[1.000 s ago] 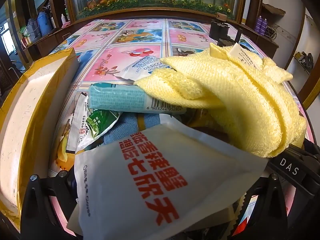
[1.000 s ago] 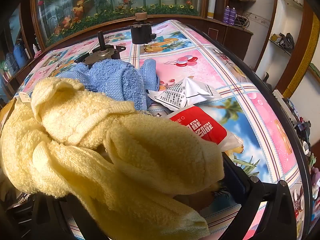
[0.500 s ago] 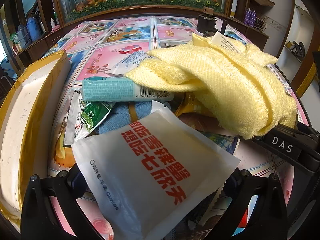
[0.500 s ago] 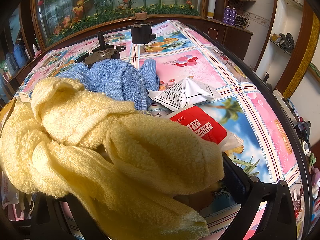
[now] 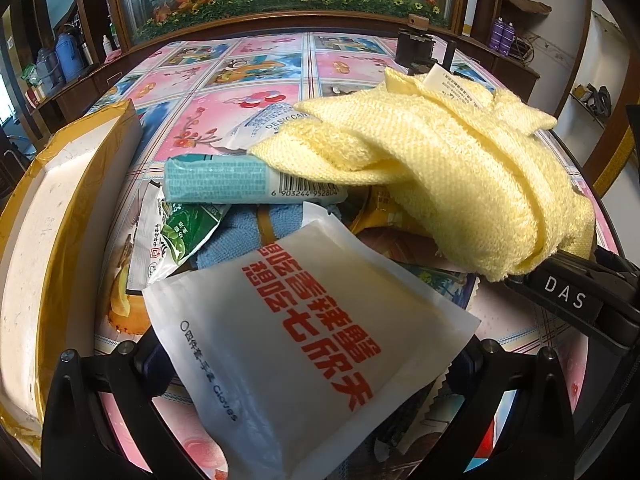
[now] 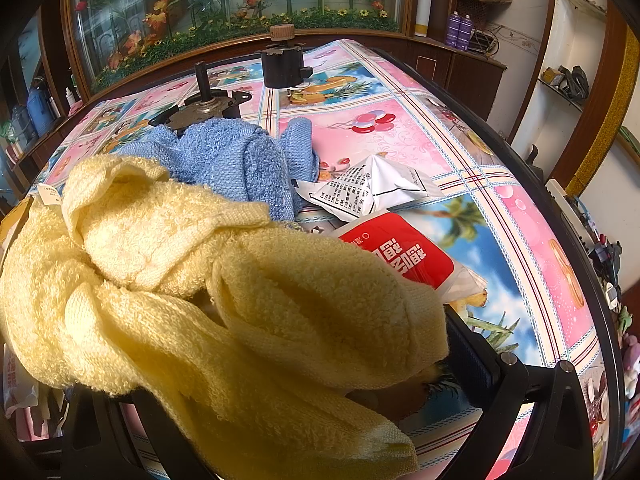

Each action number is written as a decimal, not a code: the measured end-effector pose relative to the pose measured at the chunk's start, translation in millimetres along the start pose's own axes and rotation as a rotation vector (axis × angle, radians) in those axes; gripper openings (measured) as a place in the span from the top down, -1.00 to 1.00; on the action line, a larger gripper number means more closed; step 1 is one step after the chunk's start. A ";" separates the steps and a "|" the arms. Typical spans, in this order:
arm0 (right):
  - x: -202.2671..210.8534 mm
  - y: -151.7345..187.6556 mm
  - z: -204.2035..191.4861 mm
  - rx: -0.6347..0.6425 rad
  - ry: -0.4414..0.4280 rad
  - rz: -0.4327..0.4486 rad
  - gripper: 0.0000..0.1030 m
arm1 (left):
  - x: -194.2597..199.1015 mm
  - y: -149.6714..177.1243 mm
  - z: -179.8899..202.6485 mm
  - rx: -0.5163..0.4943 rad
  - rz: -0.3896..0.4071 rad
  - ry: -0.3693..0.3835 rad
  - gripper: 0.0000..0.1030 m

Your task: Organize soft objects

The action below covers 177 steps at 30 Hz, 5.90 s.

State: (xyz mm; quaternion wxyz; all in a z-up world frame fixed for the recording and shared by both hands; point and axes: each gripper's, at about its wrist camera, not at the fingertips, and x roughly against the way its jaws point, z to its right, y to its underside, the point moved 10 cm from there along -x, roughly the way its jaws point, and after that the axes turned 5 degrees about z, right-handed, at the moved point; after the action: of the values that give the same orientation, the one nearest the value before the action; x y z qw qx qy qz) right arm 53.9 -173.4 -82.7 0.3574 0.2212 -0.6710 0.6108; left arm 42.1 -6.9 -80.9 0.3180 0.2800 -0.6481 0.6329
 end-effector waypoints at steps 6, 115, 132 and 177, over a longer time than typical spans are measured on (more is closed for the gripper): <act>0.3 0.3 0.2 0.000 0.001 0.000 -1.00 | -0.6 -0.3 -1.0 -0.002 0.001 -0.003 -1.00; 219.2 -37.8 -132.4 0.380 -0.592 0.177 0.40 | 179.2 -29.7 -116.7 0.104 0.288 0.500 0.80; 128.0 -61.8 -353.3 0.387 -0.703 -0.010 0.40 | 54.1 -90.2 -255.8 0.317 0.196 0.309 0.80; 114.5 -57.7 -47.8 0.094 -0.384 0.172 -0.97 | 106.8 -50.2 -160.6 0.169 0.188 0.207 -0.49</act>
State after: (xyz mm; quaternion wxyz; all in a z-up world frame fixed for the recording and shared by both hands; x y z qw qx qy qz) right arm 32.2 -119.7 41.3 0.1585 0.2919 -0.7139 0.6164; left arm 21.3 155.5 32.7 0.2975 0.1771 -0.5795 0.7377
